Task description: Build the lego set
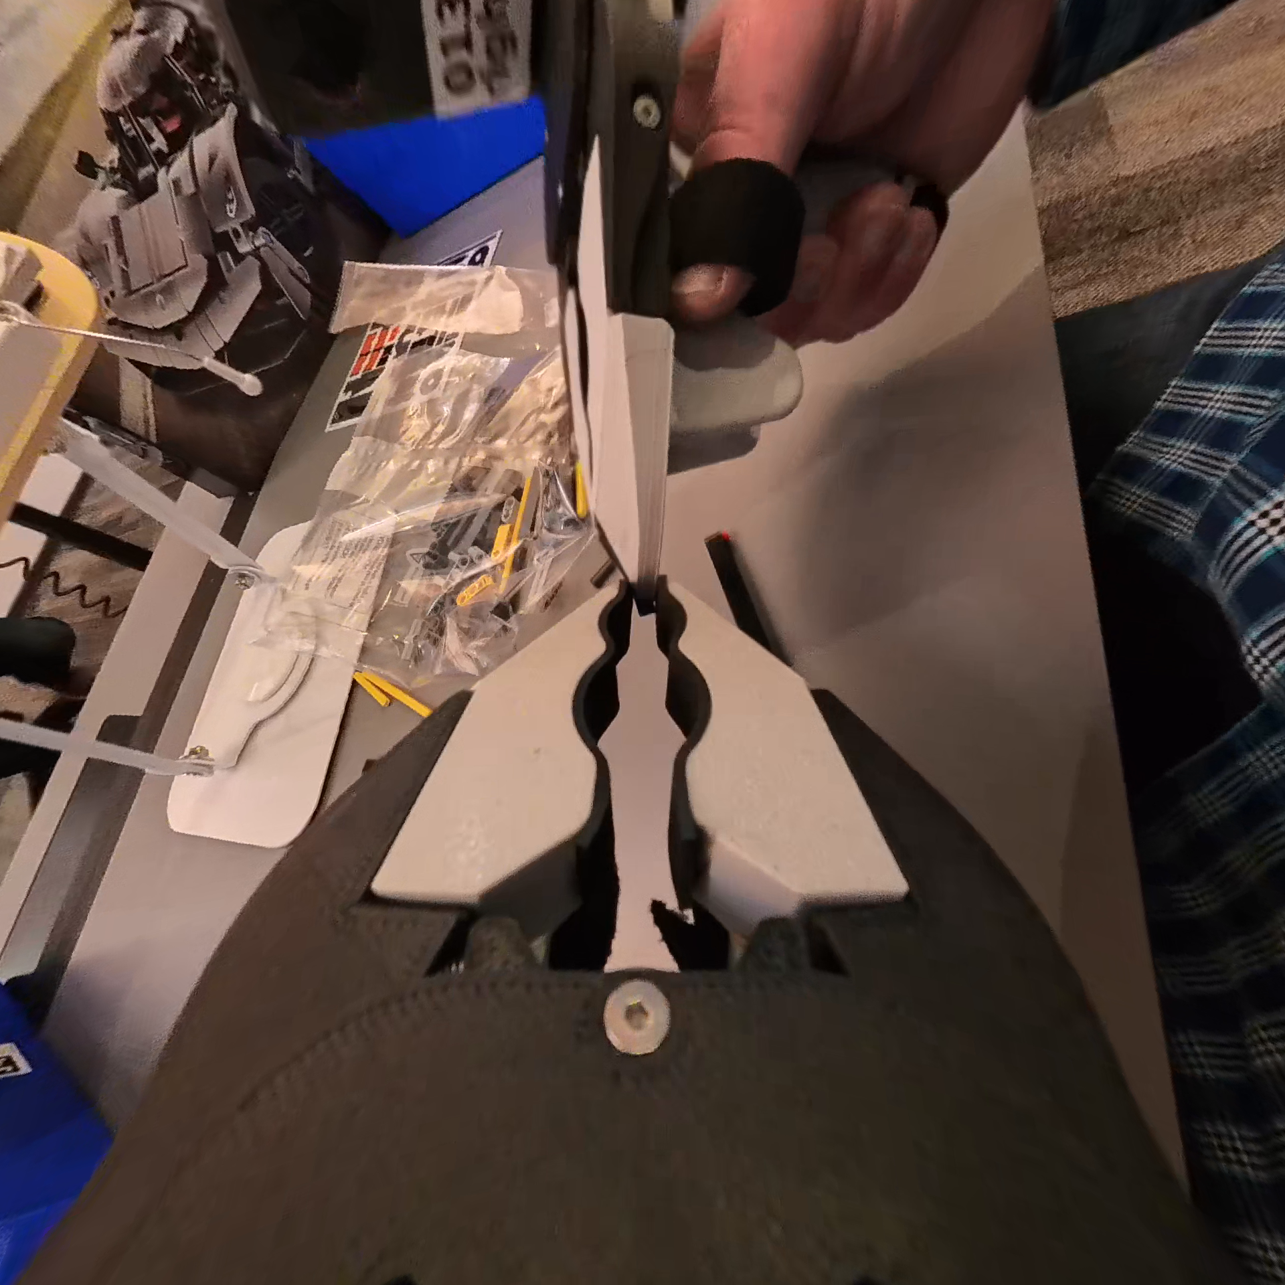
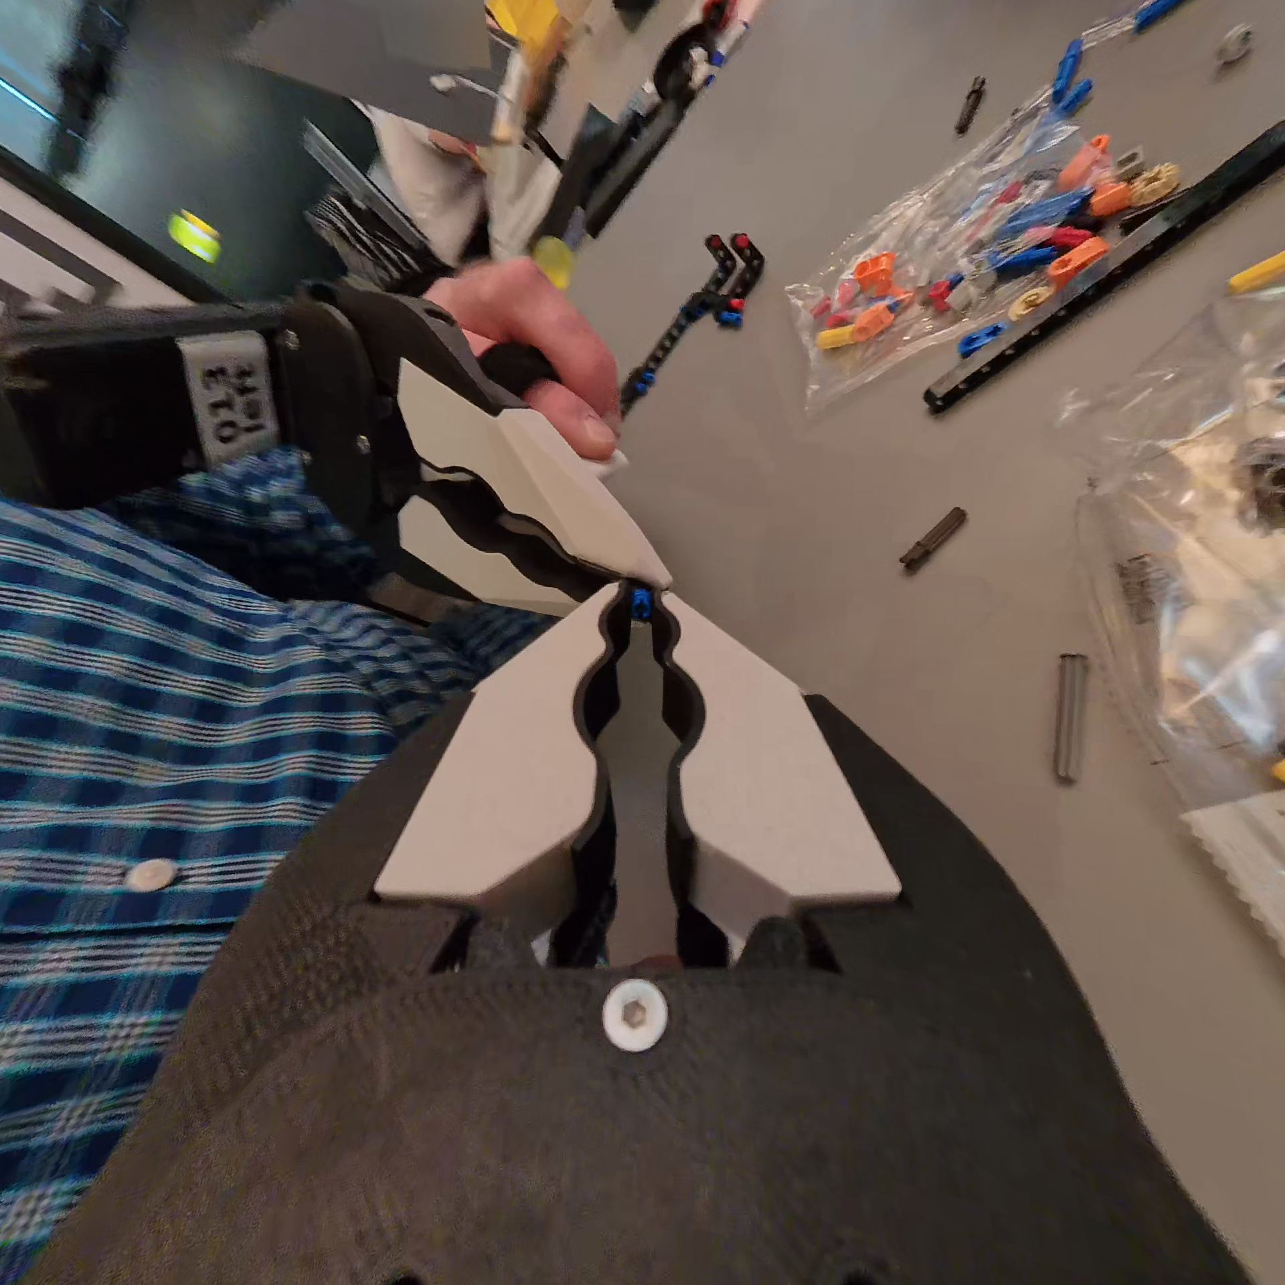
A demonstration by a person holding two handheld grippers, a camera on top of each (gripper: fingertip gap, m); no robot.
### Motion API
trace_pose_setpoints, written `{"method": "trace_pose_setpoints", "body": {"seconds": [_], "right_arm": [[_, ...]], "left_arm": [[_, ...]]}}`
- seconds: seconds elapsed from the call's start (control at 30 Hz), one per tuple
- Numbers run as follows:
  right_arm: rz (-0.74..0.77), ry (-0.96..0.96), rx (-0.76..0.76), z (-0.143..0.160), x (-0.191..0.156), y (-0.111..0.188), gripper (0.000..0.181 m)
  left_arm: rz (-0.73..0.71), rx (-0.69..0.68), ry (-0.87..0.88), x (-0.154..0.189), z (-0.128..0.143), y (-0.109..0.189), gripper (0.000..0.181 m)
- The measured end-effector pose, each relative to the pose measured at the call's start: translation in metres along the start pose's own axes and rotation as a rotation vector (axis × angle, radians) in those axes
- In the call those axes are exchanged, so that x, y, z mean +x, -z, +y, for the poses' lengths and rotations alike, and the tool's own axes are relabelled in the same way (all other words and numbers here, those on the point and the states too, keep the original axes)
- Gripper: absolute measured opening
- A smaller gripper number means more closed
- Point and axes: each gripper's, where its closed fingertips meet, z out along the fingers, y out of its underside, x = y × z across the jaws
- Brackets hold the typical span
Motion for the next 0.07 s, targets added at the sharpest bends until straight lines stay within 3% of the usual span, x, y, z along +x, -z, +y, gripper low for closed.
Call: {"method": "trace_pose_setpoints", "body": {"seconds": [0.03, 0.07], "right_arm": [[-0.058, -0.05, 0.028, -0.0015, -0.0025, 0.0016, 0.002], [-0.111, -0.098, 0.057, -0.0032, -0.0044, 0.0031, 0.002]], "left_arm": [[-0.002, 0.013, -0.002, -0.0015, -0.0024, 0.0013, 0.004], [0.003, 0.017, -0.002, -0.0018, -0.0038, 0.0018, 0.004]]}}
